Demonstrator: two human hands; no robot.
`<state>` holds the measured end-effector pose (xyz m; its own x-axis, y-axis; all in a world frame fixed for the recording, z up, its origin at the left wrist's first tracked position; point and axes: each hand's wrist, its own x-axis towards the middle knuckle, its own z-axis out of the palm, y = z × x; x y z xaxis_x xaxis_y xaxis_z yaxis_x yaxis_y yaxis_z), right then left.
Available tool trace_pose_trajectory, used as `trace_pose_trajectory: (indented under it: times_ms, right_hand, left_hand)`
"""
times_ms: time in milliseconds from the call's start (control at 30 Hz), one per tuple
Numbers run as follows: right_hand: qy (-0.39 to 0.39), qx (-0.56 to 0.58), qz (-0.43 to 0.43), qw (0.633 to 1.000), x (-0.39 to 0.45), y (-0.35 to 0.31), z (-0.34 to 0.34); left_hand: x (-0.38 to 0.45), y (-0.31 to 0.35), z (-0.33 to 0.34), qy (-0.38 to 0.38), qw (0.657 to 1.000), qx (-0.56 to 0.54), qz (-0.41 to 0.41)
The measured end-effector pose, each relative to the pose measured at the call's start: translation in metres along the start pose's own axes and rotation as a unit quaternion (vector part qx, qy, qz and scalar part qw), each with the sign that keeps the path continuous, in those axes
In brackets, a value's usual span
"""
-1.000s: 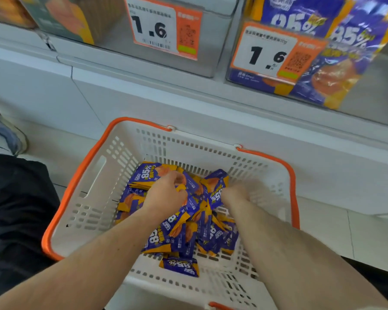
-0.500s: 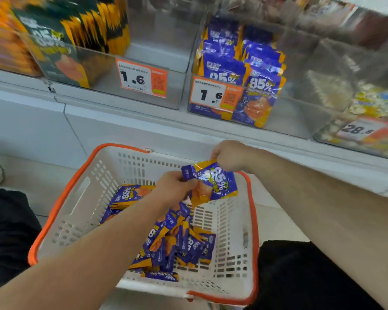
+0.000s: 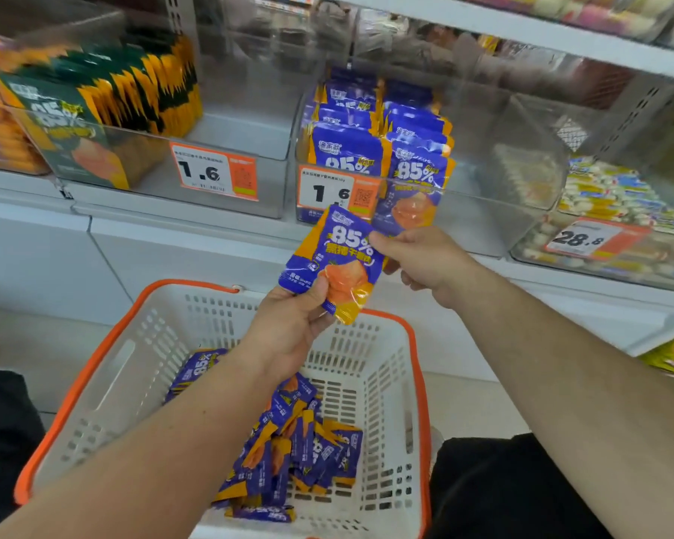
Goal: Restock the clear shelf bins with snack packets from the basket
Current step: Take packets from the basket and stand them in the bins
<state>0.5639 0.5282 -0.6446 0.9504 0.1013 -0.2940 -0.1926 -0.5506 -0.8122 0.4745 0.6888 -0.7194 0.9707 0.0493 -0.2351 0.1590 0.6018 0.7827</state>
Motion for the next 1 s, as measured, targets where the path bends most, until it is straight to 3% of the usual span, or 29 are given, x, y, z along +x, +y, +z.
trace_pose_trajectory:
  times_ms: [167, 300, 433, 567, 700, 867, 1000]
  right_hand:
    - [0.003, 0.232, -0.007, 0.973, -0.006, -0.013, 0.000]
    - [0.149, 0.183, -0.155, 0.959, -0.008, -0.032, -0.015]
    - [0.335, 0.153, -0.312, 0.876, -0.014, -0.050, -0.040]
    - [0.432, 0.152, -0.344, 0.820, -0.007, -0.055, -0.059]
    - [0.440, 0.040, -0.288, 0.850, 0.016, -0.049, -0.063]
    - [0.324, -0.165, -0.143, 0.921, 0.053, -0.041, -0.062]
    - [0.263, -0.247, -0.068, 0.930, 0.062, -0.044, -0.063]
  left_hand:
    - [0.008, 0.002, 0.026, 0.017, 1.000, 0.024, 0.006]
    - [0.019, 0.013, 0.040, 0.008, 0.999, 0.038, 0.002]
    - [0.020, 0.018, 0.047, 0.014, 1.000, 0.025, -0.005]
    - [0.019, 0.012, 0.045, 0.011, 0.999, 0.044, -0.019]
    - [0.018, 0.007, 0.041, 0.022, 0.998, 0.057, -0.029]
    - [0.023, 0.012, 0.042, 0.024, 0.996, 0.081, -0.018]
    - [0.026, 0.014, 0.039, 0.022, 0.995, 0.096, -0.013]
